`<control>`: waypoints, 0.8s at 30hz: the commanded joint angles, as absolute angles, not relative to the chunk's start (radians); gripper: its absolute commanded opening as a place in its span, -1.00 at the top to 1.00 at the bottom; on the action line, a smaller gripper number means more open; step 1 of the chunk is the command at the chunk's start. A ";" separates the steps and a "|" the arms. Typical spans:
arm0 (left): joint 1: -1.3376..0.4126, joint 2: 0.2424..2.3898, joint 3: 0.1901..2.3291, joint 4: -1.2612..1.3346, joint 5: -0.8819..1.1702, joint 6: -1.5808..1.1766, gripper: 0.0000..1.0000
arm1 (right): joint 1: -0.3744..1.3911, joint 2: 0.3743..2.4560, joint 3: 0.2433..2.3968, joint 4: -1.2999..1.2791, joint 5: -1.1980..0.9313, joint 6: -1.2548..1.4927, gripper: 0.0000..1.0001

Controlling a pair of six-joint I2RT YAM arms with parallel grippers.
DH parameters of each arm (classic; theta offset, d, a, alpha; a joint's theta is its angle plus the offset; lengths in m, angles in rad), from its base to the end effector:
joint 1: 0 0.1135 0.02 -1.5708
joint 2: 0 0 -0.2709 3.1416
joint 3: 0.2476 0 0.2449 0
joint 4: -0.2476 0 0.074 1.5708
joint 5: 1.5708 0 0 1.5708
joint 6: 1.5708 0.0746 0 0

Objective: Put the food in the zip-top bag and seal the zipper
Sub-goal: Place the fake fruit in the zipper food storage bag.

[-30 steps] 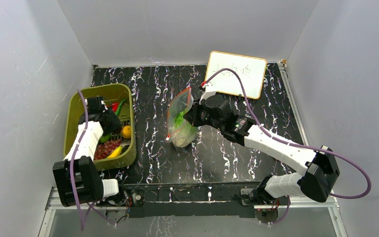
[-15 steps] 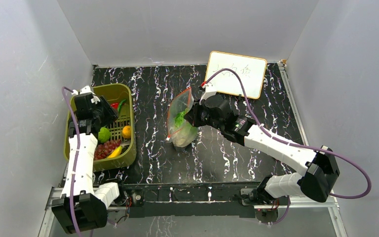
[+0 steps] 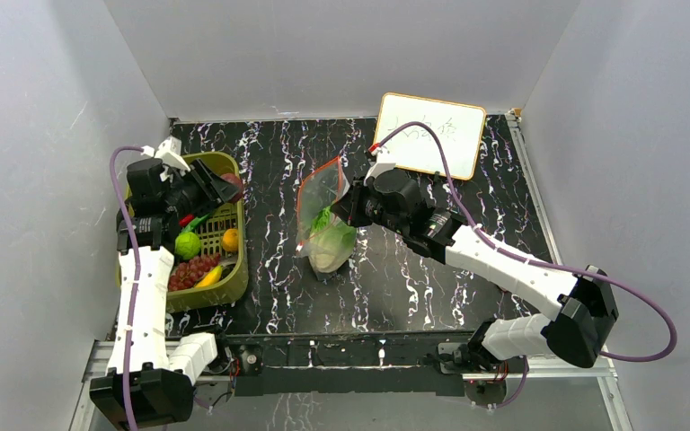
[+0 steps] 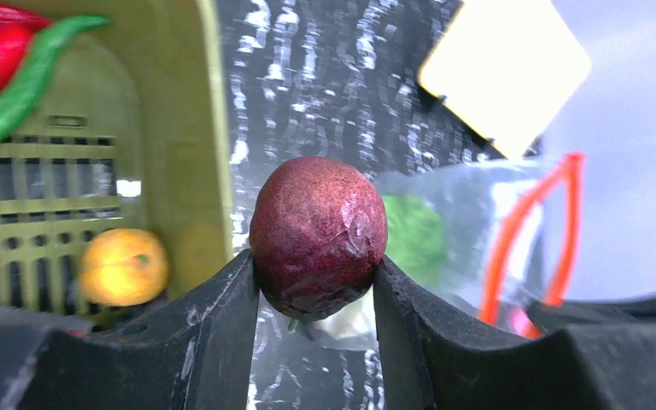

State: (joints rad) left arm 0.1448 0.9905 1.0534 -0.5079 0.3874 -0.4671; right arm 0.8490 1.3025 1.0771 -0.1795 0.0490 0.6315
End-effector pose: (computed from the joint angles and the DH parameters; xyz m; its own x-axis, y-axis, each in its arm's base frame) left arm 0.2354 0.0058 0.3533 -0.4721 -0.4902 -0.7327 -0.0098 0.8340 -0.5516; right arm 0.2205 0.2449 0.3216 -0.6351 0.1709 -0.7533 -0.4275 0.7345 0.5271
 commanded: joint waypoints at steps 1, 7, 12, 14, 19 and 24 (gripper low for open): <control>0.106 0.959 1.078 -0.412 0.643 -0.547 0.64 | 0.848 1.299 1.131 -0.076 0.038 0.669 1.00; 0.046 0.943 1.049 -0.237 0.786 -0.671 0.66 | 0.848 1.306 1.126 -0.053 0.004 0.673 1.00; -0.032 0.938 1.036 -0.090 0.825 -0.755 0.65 | 0.848 1.312 1.130 -0.057 0.000 0.673 1.00; -0.064 0.944 1.029 -0.059 0.823 -0.770 0.64 | 0.848 1.312 1.131 -0.056 -0.002 0.675 1.00; -0.127 0.965 0.979 -0.012 0.823 -0.802 0.63 | 0.848 1.312 1.130 -0.055 -0.010 0.678 1.00; -0.164 0.986 0.956 -0.032 0.793 -0.780 0.60 | 0.848 1.303 1.128 -0.055 -0.004 0.679 1.00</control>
